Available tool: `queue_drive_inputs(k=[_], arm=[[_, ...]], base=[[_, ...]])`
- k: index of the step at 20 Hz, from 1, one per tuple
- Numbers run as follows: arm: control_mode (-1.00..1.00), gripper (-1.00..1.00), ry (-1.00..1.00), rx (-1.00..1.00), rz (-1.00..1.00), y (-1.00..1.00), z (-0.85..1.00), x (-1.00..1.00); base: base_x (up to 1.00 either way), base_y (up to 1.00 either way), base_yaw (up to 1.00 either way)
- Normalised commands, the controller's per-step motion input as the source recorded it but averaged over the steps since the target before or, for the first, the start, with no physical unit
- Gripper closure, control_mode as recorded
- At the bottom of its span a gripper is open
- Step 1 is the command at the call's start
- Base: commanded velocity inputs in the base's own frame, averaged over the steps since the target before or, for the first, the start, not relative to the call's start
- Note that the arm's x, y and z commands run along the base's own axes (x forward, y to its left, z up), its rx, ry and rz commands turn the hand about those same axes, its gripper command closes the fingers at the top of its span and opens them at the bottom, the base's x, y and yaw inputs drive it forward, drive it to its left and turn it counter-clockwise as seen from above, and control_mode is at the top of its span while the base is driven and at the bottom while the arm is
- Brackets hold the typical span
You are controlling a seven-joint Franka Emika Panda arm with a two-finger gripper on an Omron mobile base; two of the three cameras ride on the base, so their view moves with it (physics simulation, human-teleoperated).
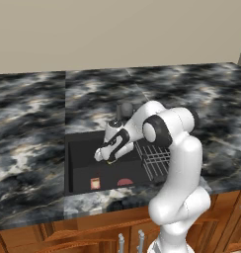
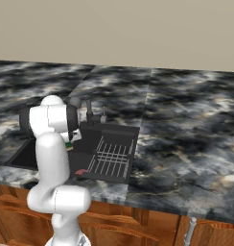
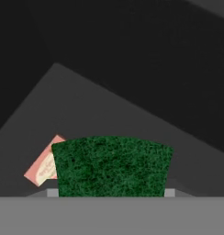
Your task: Pick up the bar soap and sponge from the sink, and place them back in the cabinet, and close the cabinet door.
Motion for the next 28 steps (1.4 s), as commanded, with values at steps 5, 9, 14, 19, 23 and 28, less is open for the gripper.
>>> queue_drive_inputs(k=[5,9,14,19,23,28], arm=[[-1.00,1.00,0.00,0.00,0.00,-0.14,0.46,-0.13],[-1.00,1.00,0.00,0.00,0.00,-0.16,0.31,-0.29],[-1.00,1.00,0.00,0.00,0.00,-0.23,0.31,-0.31],[-1.00,1.00,0.01,0.00,-0.05,-0.27,0.35,-0.23],[-1.00,1.00,0.01,0.00,-0.09,-0.31,0.36,-0.26],[-1.00,1.00,0.00,0.00,-0.13,-0.29,0.30,-0.33]], base=[[0.00,0.00,0.00],[0.00,0.00,0.00],[0.00,0.00,0.00],[0.00,0.00,0.00],[0.00,0.00,0.00],[0.00,0.00,0.00]])
